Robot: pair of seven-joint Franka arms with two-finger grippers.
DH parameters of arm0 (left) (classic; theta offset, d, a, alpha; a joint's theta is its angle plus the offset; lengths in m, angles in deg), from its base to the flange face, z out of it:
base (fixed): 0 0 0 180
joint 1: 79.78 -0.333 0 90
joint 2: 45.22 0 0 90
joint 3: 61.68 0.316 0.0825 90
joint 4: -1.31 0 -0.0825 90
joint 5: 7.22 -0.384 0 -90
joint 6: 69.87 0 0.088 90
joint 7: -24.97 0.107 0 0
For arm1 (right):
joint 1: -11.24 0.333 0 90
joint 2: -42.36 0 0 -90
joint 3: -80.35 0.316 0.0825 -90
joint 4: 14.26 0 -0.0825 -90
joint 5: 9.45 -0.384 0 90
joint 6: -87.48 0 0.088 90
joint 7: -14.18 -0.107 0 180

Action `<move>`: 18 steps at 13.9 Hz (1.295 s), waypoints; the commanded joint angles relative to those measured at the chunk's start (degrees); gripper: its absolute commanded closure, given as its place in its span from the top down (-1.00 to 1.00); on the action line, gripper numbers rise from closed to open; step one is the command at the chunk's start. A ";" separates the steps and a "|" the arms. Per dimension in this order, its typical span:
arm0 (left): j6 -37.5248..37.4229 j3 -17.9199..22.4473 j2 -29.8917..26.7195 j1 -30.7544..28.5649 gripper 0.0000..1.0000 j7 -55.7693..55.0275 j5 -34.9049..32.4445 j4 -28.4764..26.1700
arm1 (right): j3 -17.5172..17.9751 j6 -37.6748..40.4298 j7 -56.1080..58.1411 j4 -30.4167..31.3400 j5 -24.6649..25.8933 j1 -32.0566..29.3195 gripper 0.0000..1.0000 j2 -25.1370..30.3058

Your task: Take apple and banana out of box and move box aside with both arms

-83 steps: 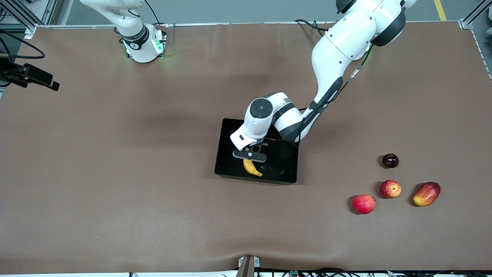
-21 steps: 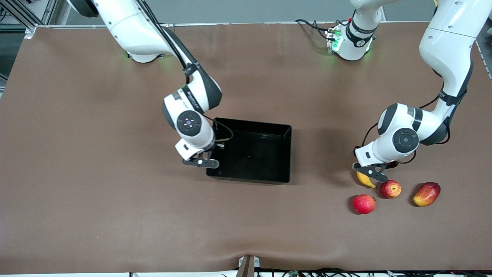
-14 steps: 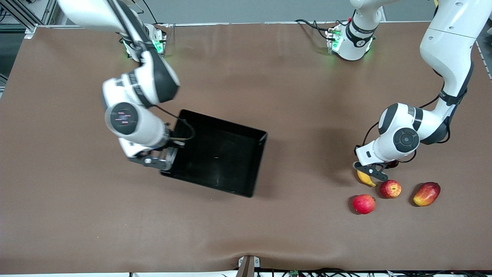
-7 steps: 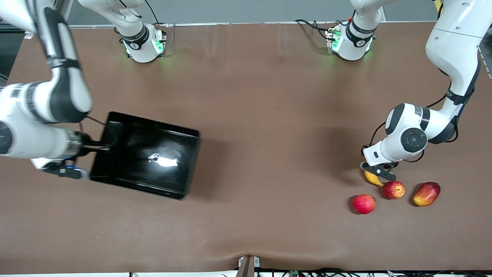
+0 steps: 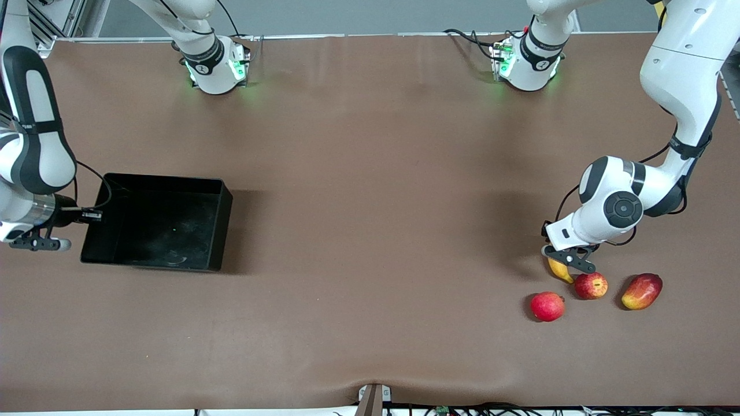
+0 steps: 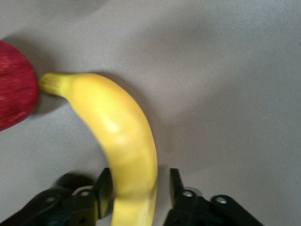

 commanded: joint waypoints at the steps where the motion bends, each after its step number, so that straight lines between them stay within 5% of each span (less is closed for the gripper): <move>1: 0.44 -1.20 -2.28 -0.76 1.00 -0.06 -0.27 0.43 | 1.66 -2.89 3.83 2.52 0.14 -2.72 -1.00 -0.06; 5: -1.30 -4.79 -8.51 -0.76 1.00 -1.99 1.47 1.40 | 1.66 -4.56 4.20 3.23 0.05 -2.99 -1.00 -2.17; 6: -3.31 -5.68 -9.83 -0.76 1.00 -3.22 3.92 2.70 | 1.66 -4.75 4.29 3.14 0.05 -3.08 -0.56 -2.44; 7: -6.47 -6.03 -10.89 -0.67 1.00 -4.01 6.12 4.37 | 1.66 -4.57 4.29 3.05 0.05 -3.17 0.71 -2.53; 8: -9.72 -7.08 -11.33 -0.67 1.00 -4.98 7.97 6.73 | 1.66 -4.05 4.29 2.53 0.14 -3.00 1.00 -2.62; 10: -15.26 -8.15 -12.65 -0.59 1.00 -12.14 11.14 10.44 | 2.01 0.32 4.20 -0.44 0.14 -2.03 1.00 -2.27; 12: -16.69 -9.98 -14.93 -0.58 1.00 -18.33 11.50 10.80 | 2.71 9.27 4.20 -9.64 -0.39 -1.33 1.00 -2.53; 15: -21.16 -10.43 -18.80 -0.85 1.00 -18.35 11.77 12.03 | 3.42 23.94 4.02 -26.08 0.40 2.01 1.00 -4.46; 18: -30.19 -10.61 -21.62 -0.67 1.00 -18.26 12.64 17.63 | 3.68 28.81 3.33 -32.79 -0.56 2.54 1.00 -3.68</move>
